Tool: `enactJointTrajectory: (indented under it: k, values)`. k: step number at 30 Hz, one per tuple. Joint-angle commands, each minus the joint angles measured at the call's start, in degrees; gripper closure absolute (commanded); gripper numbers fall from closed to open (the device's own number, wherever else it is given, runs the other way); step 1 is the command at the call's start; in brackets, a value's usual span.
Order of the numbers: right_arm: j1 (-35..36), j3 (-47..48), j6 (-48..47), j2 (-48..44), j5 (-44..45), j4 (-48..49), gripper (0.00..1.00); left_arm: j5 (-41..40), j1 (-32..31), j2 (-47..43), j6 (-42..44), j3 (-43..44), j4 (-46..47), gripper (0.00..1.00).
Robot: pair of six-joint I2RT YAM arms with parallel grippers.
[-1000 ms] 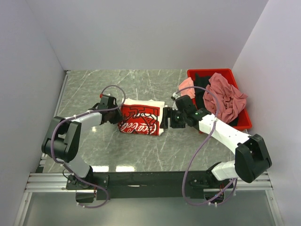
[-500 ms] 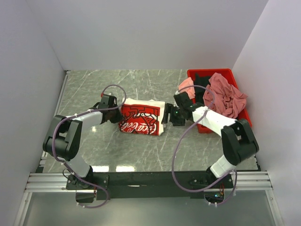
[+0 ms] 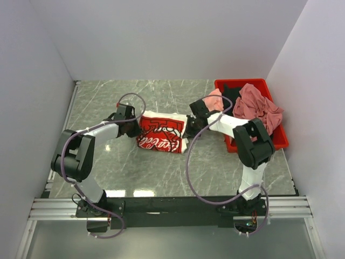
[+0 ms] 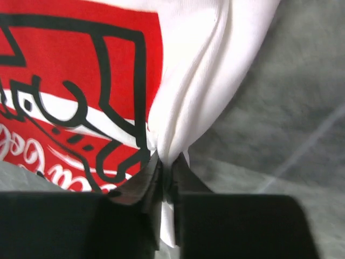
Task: Fold and stack the t-shirts
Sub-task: Neatly place the folded tshirt to the corner
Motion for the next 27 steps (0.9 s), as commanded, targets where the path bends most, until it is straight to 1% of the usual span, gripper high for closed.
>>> enactJointTrajectory:
  k: [1,2,4,5,6,7,8,9,10,11,12,13,14,15,16,17,18,21,24,25,27]
  values:
    - [0.06,7.38,-1.88,5.39,-0.76,0.91,0.99,-2.55,0.27,2.83,1.91,6.84,-1.43,0.93]
    - [-0.11,12.45,-2.59,7.07,-0.59,-0.23,1.0,-2.64,0.88,3.45,2.35,7.99,-1.44,0.93]
    - [-0.11,18.01,-4.52,12.15,-0.41,-2.78,1.0,-2.2,2.02,5.9,3.14,11.93,-1.26,0.92]
    - [-0.2,23.86,-5.05,14.1,-0.93,-3.58,1.0,-2.02,2.55,7.05,3.41,13.7,-1.61,0.91]
    - [-0.29,27.32,-6.01,15.94,-1.11,-5.67,1.0,-1.41,2.99,9.85,3.76,17.89,-2.49,0.92]
    - [-0.29,33.7,-6.46,19.53,-1.11,-6.65,1.0,-0.97,3.87,11.44,5.16,20.11,-3.28,0.92]
    - [-0.63,36.73,-6.99,21.22,-1.2,-7.01,1.0,-0.97,4.14,13.2,5.69,22.65,-4.16,0.93]
    - [-0.81,40.06,-7.43,24.72,-1.46,-9.01,1.0,-0.53,4.49,16.78,6.31,27.64,-6.51,0.94]
    - [-1.16,46.88,-7.78,26.66,-2.16,-10.34,1.0,0.6,5.19,18.65,7.7,30.21,-7.41,0.94]
    - [-1.51,50.08,-8.04,28.42,-3.65,-11.05,1.0,0.79,5.46,20.41,8.07,32.41,-8.11,0.95]
    - [-2.21,53.16,-8.13,31.75,-4.1,-11.75,1.0,0.79,5.81,23.64,8.33,36.61,-9.6,0.94]
    - [-2.57,58.93,-7.96,33.35,-4.88,-11.93,1.0,1.31,6.51,25.33,9.12,38.74,-10.22,0.94]
    - [-3.01,62.04,-7.78,35.02,-5.67,-12.37,1.0,1.32,6.95,26.82,9.39,40.85,-11.1,0.94]
    - [-3.88,64.33,-7.43,37.73,-8.03,-12.2,1.0,1.23,7.3,29.8,9.56,44.79,-11.89,0.94]
    - [-4.33,66.79,-7.17,38.72,-8.84,-11.15,1.0,1.93,8.17,31.22,10.0,46.74,-12.77,0.93]
    - [-4.68,66.9,-6.73,39.16,-9.45,-9.49,1.0,1.93,8.7,32.45,10.0,48.33,-13.3,0.93]
    - [-5.12,66.55,-5.86,39.86,-10.85,-5.56,1.0,2.19,9.06,34.55,9.74,51.3,-13.65,0.93]
    - [-6.44,68.21,-3.75,41.79,-12.71,-0.01,0.98,4.74,10.38,37.11,9.74,53.78,-11.73,0.9]
    - [-7.49,74.18,-1.37,44.34,-11.3,2.12,0.98,7.2,11.17,39.13,9.83,55.89,-11.02,0.88]
    - [-7.75,74.37,-1.11,44.26,-11.74,2.91,0.98,7.29,11.35,39.58,10.09,56.42,-10.67,0.85]
    - [-7.76,71.14,-1.36,42.34,-10.52,6.58,0.98,7.55,11.52,41.33,9.92,59.32,-11.02,0.83]
